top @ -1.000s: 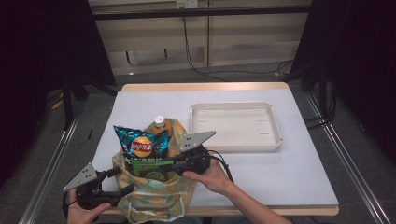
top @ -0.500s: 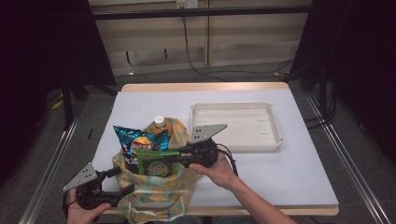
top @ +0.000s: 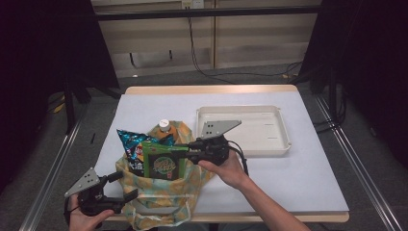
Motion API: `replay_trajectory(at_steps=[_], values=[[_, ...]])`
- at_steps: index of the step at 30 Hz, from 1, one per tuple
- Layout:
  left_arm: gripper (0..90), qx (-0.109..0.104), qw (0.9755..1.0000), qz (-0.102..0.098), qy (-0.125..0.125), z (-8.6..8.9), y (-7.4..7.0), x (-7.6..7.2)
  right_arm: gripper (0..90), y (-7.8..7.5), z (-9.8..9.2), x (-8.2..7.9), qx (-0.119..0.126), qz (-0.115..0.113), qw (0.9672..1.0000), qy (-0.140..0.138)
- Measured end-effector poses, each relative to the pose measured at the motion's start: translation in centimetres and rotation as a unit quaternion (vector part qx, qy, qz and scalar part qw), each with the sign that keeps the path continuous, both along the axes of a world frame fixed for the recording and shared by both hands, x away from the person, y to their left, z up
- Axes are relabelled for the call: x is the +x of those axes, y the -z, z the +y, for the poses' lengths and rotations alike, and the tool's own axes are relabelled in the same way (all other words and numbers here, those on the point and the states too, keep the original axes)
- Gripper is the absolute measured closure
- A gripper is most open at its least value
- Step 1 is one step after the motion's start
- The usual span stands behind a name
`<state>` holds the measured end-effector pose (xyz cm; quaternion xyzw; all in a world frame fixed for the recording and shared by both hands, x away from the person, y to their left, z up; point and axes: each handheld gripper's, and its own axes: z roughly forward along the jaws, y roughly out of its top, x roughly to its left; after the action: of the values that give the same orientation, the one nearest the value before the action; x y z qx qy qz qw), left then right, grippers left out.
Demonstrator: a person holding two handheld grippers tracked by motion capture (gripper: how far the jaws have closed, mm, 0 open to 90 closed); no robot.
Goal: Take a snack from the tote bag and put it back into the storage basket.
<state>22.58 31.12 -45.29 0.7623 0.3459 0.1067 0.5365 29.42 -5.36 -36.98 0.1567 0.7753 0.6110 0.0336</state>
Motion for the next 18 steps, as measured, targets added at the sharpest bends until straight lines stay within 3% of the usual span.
replay_trajectory(at_steps=[8,18], values=[[3.6,-0.012,0.9999,-0.001,0.002,0.1,0.0,0.0,78.9,-1.4,-0.6,0.6,0.006,-0.012,0.9999,0.009],[3.7,-0.005,1.0000,-0.002,0.004,0.1,0.0,0.0,79.2,-3.2,-0.9,1.0,0.017,-0.025,0.9995,0.012]])
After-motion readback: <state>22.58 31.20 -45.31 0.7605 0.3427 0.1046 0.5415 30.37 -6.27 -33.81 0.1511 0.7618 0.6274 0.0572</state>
